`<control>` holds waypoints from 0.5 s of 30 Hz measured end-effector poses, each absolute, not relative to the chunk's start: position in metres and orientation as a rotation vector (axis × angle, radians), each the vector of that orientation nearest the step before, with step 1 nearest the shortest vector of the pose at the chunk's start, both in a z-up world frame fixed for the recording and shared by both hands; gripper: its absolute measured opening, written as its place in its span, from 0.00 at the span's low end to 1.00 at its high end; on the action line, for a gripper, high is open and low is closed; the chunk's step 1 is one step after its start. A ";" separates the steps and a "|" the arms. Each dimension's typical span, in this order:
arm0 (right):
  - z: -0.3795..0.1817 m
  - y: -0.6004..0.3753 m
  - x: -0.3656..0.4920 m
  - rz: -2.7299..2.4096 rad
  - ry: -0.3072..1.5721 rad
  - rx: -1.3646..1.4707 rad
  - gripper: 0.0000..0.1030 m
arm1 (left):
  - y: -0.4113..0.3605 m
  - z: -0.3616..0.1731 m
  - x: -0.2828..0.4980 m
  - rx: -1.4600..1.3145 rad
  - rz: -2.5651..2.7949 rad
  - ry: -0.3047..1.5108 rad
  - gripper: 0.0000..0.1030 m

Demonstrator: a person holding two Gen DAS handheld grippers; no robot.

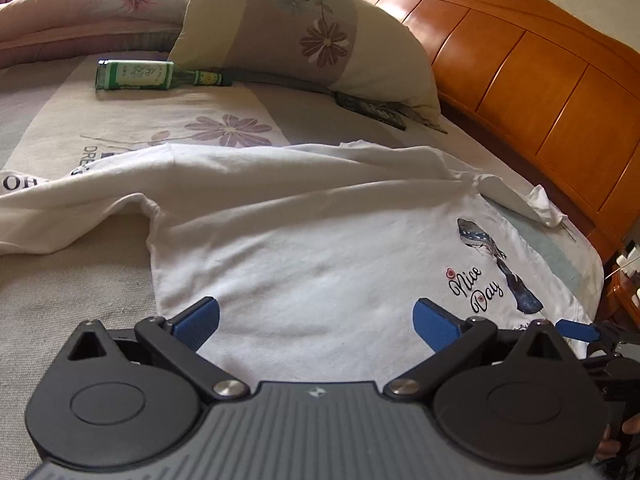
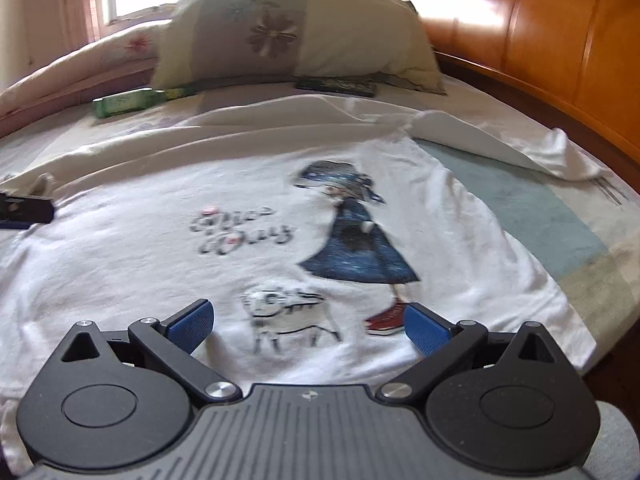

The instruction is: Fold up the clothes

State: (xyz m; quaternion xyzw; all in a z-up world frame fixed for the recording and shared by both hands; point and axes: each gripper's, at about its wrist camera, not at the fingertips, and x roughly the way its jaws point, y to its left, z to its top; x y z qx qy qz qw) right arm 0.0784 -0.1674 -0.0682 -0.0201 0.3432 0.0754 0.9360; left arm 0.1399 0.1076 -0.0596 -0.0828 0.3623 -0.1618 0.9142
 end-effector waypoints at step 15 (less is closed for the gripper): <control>-0.053 -0.056 0.015 0.605 0.678 -0.292 1.00 | 0.102 -0.058 0.149 -0.154 -0.317 0.751 0.99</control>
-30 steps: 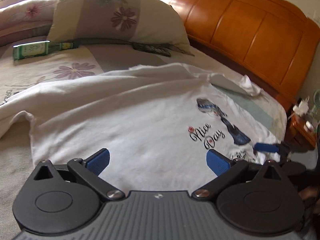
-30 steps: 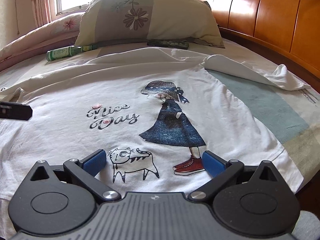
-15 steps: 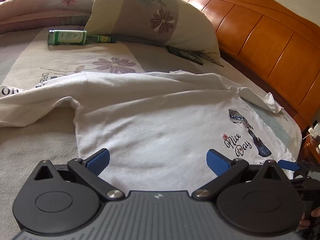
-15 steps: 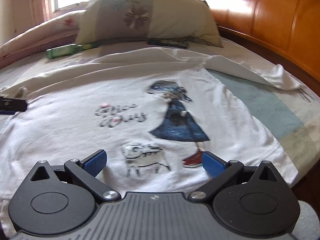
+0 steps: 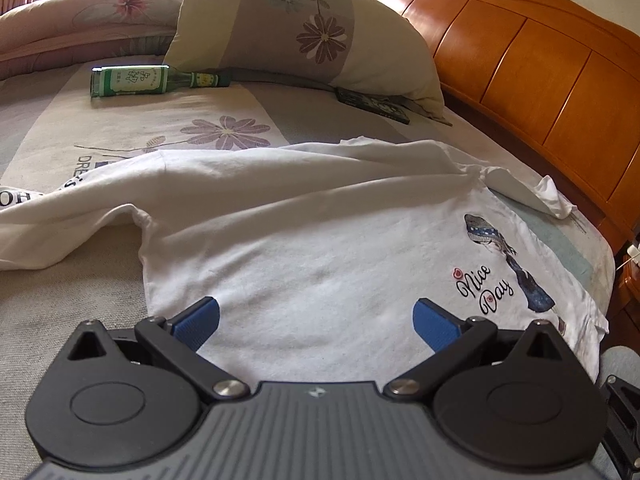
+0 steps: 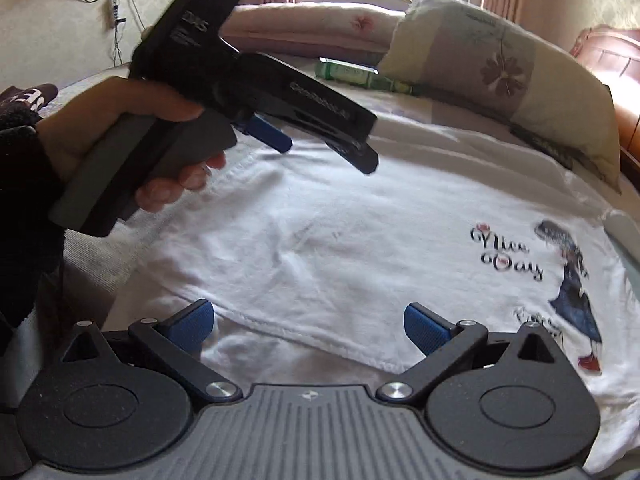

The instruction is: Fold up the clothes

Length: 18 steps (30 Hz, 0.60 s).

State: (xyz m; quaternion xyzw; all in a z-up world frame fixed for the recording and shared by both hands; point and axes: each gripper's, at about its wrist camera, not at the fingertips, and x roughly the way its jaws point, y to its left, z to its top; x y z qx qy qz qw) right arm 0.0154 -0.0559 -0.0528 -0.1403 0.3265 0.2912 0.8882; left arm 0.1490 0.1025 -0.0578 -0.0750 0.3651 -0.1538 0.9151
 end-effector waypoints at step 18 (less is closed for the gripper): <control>-0.037 -0.039 0.012 0.646 0.659 -0.265 1.00 | 0.096 -0.055 0.145 -0.115 -0.358 0.739 0.99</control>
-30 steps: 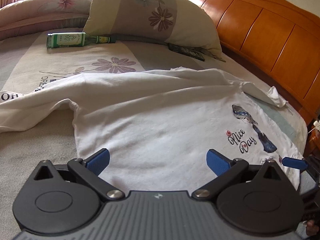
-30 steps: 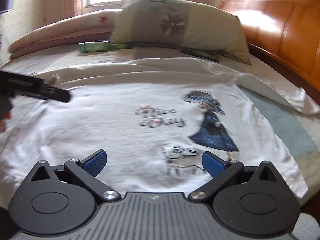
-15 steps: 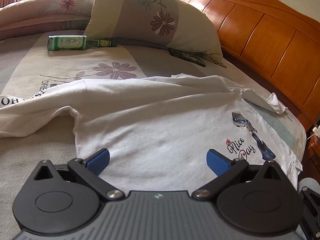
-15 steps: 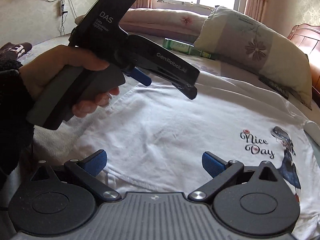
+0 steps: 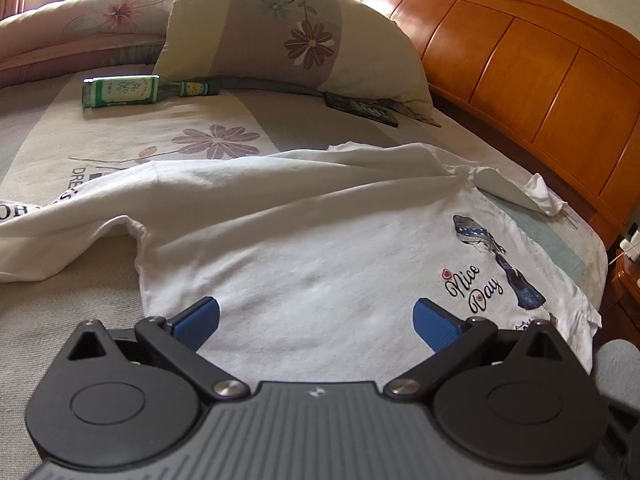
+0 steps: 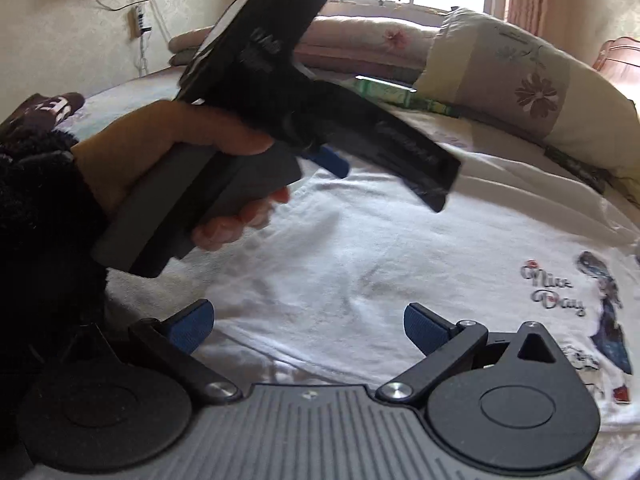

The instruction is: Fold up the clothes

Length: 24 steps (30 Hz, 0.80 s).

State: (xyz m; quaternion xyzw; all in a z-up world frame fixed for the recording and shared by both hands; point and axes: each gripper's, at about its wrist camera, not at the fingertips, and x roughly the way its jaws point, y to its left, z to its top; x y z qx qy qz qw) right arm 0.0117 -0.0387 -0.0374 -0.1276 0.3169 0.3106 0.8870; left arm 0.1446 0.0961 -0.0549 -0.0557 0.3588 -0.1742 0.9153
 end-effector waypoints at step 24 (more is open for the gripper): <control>-0.059 -0.213 0.074 0.134 0.854 -0.023 1.00 | 0.038 -0.060 0.138 0.097 -0.371 0.658 0.99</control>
